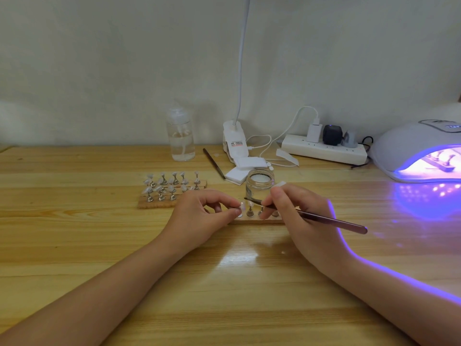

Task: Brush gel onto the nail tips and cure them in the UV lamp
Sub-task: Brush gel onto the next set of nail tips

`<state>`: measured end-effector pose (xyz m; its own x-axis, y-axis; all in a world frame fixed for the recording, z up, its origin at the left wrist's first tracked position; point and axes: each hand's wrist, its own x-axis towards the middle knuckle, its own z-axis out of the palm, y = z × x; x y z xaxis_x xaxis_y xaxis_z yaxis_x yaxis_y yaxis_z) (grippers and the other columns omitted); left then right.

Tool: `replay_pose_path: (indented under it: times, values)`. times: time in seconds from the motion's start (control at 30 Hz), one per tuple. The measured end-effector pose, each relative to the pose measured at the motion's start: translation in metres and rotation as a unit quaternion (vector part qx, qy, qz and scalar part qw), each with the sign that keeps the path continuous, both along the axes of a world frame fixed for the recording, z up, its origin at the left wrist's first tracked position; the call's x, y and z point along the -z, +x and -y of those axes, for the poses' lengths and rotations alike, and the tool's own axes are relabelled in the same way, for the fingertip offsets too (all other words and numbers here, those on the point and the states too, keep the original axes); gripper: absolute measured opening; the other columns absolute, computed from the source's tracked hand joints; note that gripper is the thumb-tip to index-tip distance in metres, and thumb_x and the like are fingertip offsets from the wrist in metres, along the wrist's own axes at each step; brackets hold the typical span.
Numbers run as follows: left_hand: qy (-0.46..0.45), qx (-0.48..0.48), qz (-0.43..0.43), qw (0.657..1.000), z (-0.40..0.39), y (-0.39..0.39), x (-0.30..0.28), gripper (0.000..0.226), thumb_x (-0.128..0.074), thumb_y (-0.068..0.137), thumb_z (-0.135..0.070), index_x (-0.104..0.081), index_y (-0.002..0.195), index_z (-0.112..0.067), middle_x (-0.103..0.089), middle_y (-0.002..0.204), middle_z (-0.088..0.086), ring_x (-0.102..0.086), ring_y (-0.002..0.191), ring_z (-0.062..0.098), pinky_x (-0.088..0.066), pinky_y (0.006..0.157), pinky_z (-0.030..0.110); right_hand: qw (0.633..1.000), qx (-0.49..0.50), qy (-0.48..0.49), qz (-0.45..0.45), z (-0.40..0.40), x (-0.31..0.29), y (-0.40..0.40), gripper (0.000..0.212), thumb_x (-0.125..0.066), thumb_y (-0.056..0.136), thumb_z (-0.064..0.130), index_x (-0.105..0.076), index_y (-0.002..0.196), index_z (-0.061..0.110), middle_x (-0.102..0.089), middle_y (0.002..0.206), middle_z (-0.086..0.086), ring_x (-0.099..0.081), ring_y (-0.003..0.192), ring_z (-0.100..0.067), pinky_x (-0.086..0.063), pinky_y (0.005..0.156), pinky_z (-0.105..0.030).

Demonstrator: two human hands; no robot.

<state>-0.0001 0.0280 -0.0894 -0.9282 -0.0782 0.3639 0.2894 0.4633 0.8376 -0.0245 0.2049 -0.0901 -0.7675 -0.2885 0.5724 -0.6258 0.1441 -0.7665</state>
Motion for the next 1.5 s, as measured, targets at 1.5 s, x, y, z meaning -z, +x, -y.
replay_pose_path:
  times: [1.5]
  values:
    - [-0.002,-0.002,-0.002,1.000,0.0001,-0.0005,0.0006,0.020,-0.075,0.071,-0.008,-0.071,0.072,-0.028,-0.060,0.056,-0.024,-0.048,0.057,-0.003,-0.035,0.051,0.008,0.999,-0.049,0.013,-0.008,0.0000,0.0005,0.0046,0.029,-0.046,0.090,0.033,-0.063,0.069,0.022,-0.066,0.060,0.000,-0.056,0.057,0.002,-0.038,0.061,-0.007]
